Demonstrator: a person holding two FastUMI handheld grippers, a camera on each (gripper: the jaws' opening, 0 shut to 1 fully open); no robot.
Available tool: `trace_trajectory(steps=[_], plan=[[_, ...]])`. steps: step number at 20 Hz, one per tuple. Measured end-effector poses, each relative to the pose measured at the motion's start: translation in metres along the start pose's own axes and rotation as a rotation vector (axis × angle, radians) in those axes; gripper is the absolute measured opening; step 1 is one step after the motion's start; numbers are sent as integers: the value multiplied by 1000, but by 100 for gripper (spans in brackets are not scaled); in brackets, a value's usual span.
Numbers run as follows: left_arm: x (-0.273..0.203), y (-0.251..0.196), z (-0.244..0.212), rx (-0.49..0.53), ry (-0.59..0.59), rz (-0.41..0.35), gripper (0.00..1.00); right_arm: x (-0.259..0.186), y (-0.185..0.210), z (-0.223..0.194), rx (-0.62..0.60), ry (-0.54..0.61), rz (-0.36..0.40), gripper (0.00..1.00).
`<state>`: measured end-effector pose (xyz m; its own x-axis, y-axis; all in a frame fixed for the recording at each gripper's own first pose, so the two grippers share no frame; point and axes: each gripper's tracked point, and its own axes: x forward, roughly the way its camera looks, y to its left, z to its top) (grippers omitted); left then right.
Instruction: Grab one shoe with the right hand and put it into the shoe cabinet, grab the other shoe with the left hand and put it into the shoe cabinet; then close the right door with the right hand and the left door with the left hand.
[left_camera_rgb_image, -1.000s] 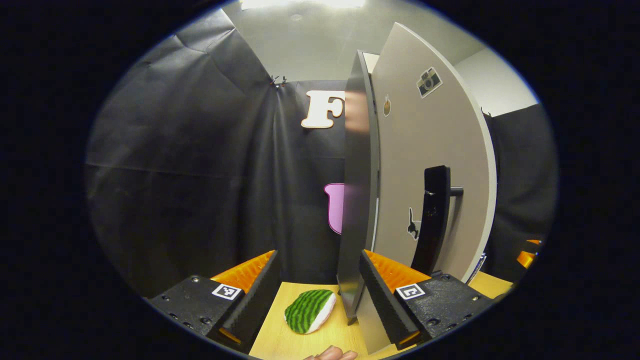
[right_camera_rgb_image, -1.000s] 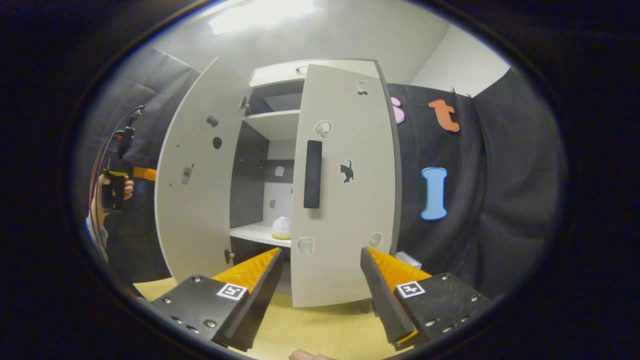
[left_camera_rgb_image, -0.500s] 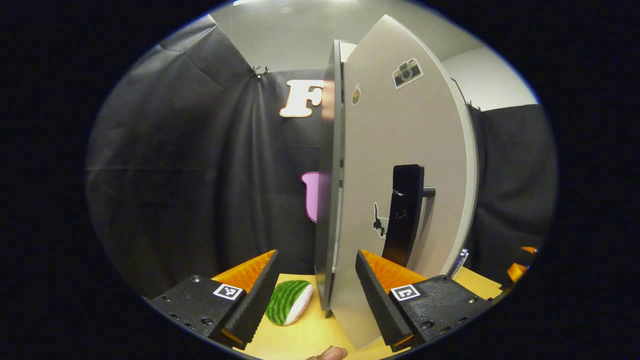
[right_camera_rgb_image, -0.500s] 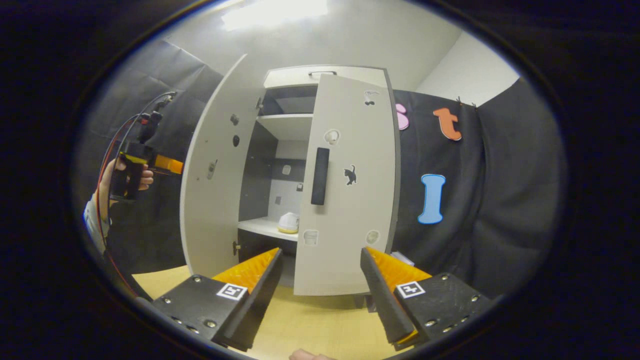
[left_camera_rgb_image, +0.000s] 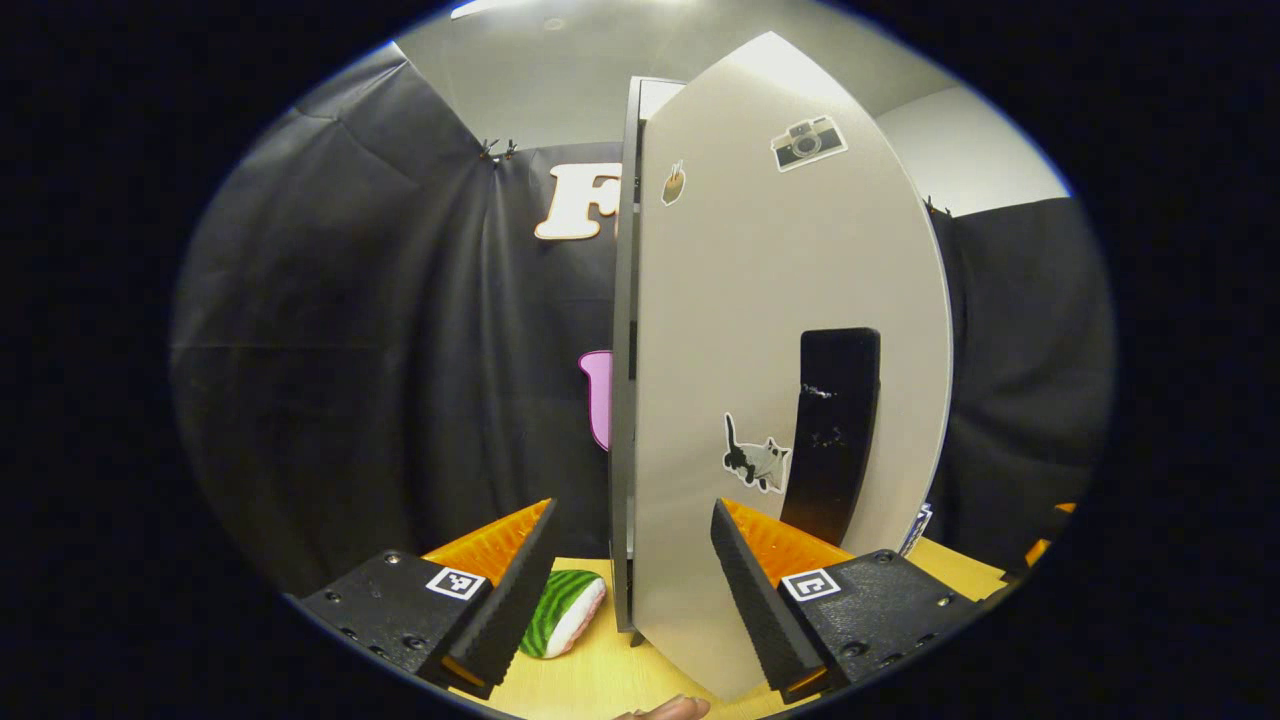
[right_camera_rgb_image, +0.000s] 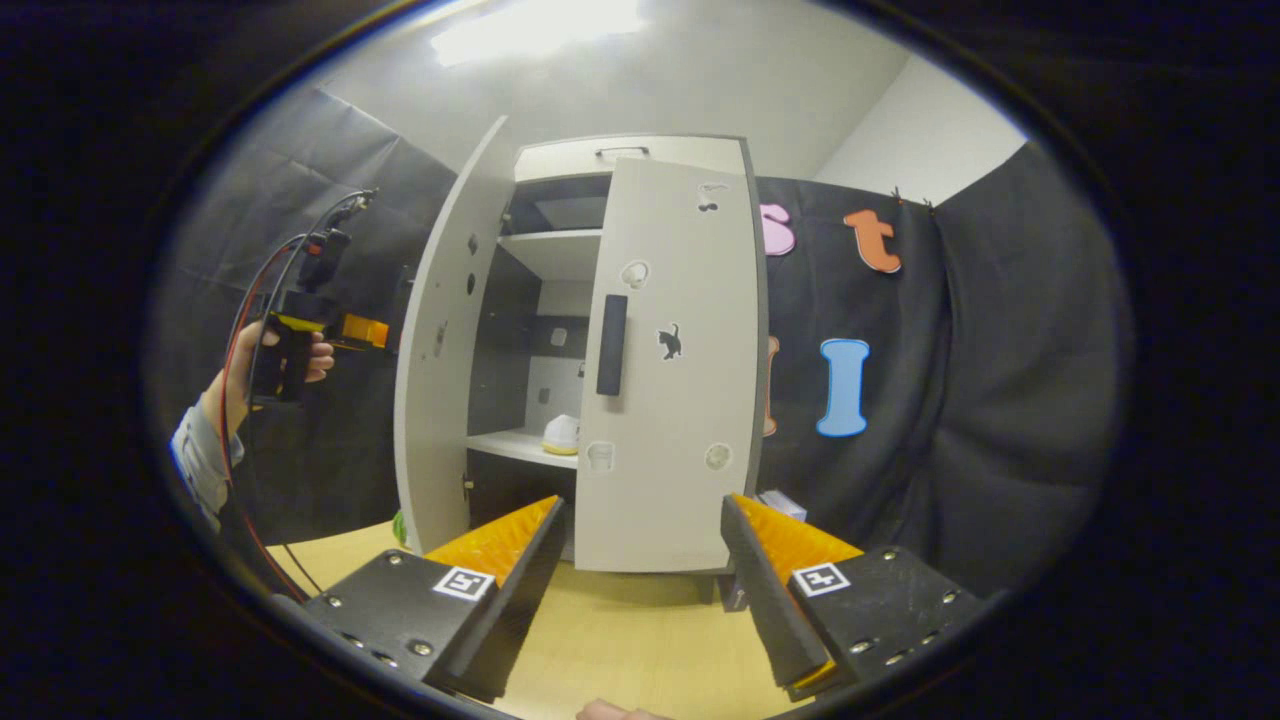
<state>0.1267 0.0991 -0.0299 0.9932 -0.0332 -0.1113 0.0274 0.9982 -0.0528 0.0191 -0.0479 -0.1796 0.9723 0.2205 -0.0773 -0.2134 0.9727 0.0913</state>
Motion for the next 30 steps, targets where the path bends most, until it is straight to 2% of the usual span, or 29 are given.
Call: trace_trajectory(steps=[1,2,3,4,5,6,8,10,11,12,13,15,20,22,25,27,29,30], plan=[[3,-4,0,4,1,0,92,0,-3,0,11,5,-4,93],[6,-9,1,6,-3,-4,87,0,-6,0,15,7,-16,93],[7,-13,2,6,-5,-7,87,1,-10,0,18,5,-30,93],[5,-18,0,10,-10,-9,92,2,-11,1,19,5,-39,93],[5,-22,0,18,-11,-13,87,4,-12,0,18,7,-44,93],[5,-26,0,24,-10,-18,92,5,-11,-1,18,7,-48,93],[11,-36,0,24,-10,-34,92,8,-12,-1,12,7,-60,91],[12,-51,-10,13,8,-84,92,9,-15,-3,-4,6,-84,91],[10,-57,-15,9,9,-107,89,10,-16,-4,-11,5,-90,91],[5,-55,-18,12,9,-99,92,9,-15,-6,-15,7,-88,93],[2,-56,-18,17,9,-100,93,9,-16,-7,-16,11,-89,91],[-3,-60,-25,36,10,-123,91,7,-20,-8,-18,16,-96,93],[-19,-78,-29,56,28,-112,92,4,-27,-3,7,6,-108,91],[-43,-83,-33,54,22,-126,92,3,-28,-1,6,5,-110,93],[-68,-85,-31,64,-8,-103,92,1,-28,2,2,10,-109,91],[-84,-79,-38,30,4,-60,91,-2,-27,8,3,5,-107,91],[-97,-85,-48,-7,19,-62,93,-6,-28,12,15,0,-114,93],[-100,-88,-50,-17,13,-70,94,-7,-29,14,20,-3,-119,91]])
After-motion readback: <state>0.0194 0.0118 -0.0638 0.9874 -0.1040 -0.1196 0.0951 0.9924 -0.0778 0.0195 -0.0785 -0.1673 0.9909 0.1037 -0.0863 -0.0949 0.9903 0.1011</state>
